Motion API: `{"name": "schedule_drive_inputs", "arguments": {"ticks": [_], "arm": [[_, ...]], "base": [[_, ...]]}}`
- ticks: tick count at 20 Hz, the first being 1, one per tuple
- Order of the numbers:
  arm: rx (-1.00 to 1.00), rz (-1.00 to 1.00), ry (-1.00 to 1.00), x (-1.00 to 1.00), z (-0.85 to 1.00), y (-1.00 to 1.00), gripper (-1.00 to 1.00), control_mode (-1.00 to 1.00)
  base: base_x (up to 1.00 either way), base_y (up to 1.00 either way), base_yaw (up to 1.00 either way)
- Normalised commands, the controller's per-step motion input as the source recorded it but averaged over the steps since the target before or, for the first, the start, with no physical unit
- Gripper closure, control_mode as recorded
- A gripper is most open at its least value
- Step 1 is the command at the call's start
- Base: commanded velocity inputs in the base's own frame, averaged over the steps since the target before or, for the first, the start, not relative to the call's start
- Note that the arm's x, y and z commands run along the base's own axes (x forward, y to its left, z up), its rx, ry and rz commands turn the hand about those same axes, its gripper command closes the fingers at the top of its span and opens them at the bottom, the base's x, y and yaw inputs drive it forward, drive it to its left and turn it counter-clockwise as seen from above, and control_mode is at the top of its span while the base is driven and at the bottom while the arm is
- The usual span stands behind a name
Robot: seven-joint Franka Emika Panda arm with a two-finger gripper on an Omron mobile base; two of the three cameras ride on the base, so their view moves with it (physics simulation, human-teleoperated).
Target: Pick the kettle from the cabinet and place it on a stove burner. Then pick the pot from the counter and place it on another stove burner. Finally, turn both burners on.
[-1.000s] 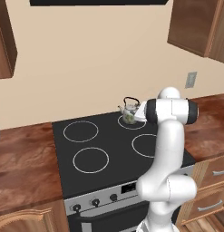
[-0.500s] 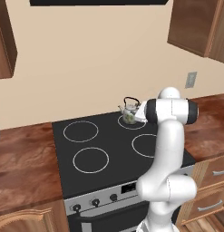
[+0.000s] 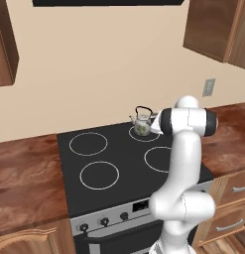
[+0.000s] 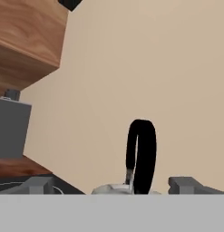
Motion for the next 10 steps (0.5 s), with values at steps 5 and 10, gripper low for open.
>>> {"name": "schedule_drive_inputs", "arguments": {"ticks": [5,10], "arm": [[0.00,0.00,-0.02,-0.16,0.00,-0.11,-1.00,-1.00],[0.00,0.00,-0.06,-0.26,0.01,-0.08,-1.00,-1.00]], "base": [[0.00,0.00,0.00],[0.00,0.00,0.00]]}}
